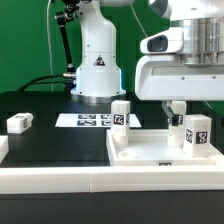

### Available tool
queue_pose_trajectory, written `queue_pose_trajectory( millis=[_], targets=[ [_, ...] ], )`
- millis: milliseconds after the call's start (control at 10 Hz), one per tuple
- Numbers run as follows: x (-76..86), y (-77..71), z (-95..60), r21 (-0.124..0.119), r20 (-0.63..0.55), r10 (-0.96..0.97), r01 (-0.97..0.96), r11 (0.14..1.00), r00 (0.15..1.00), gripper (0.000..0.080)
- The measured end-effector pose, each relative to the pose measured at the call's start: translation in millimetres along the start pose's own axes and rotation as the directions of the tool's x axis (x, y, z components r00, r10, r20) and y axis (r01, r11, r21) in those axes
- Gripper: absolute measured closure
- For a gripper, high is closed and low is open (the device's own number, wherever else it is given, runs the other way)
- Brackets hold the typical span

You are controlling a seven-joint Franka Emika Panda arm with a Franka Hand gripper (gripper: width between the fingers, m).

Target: Assemble square table

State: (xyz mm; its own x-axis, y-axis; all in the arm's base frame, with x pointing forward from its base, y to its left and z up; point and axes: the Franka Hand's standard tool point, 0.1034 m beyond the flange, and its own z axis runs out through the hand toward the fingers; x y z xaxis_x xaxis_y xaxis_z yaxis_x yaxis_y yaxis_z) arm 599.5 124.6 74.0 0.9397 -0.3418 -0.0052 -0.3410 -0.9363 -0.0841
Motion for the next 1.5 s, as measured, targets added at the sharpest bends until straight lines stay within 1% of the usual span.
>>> queue_pose_trajectory(
  millis=[200,300,600,700,800,900,1000,1100,1300,1500],
  targets=[
    [0.3,0.9,0.0,-0.010,-0.001,-0.172,0.172,0.985,0.985,0.0150],
    [0.6,1.1,-0.2,-0.012,-0.002,-0.210,0.210,0.978,0.978,0.0150],
    [4.3,7.2,-0.7,-0.017,0.002,-0.469,0.469,0.883,0.883,0.0150],
    [4.6,7.8,-0.7,-0.017,0.003,-0.513,0.513,0.858,0.858,0.0150],
    [4.6,7.8,-0.7,-0.017,0.002,-0.512,0.512,0.859,0.859,0.0150],
    [4.5,7.9,-0.6,-0.017,0.003,-0.511,0.511,0.859,0.860,0.0274],
    [4.5,7.9,-0.6,-0.017,0.003,-0.506,0.506,0.862,0.862,0.0425],
    [4.5,7.9,-0.6,-0.017,0.002,-0.479,0.479,0.878,0.878,0.0511],
    [4.5,7.7,-0.6,-0.016,0.001,-0.423,0.423,0.906,0.906,0.0511],
    [4.2,7.1,-0.6,-0.015,-0.002,-0.276,0.276,0.961,0.961,0.0511]
  ],
)
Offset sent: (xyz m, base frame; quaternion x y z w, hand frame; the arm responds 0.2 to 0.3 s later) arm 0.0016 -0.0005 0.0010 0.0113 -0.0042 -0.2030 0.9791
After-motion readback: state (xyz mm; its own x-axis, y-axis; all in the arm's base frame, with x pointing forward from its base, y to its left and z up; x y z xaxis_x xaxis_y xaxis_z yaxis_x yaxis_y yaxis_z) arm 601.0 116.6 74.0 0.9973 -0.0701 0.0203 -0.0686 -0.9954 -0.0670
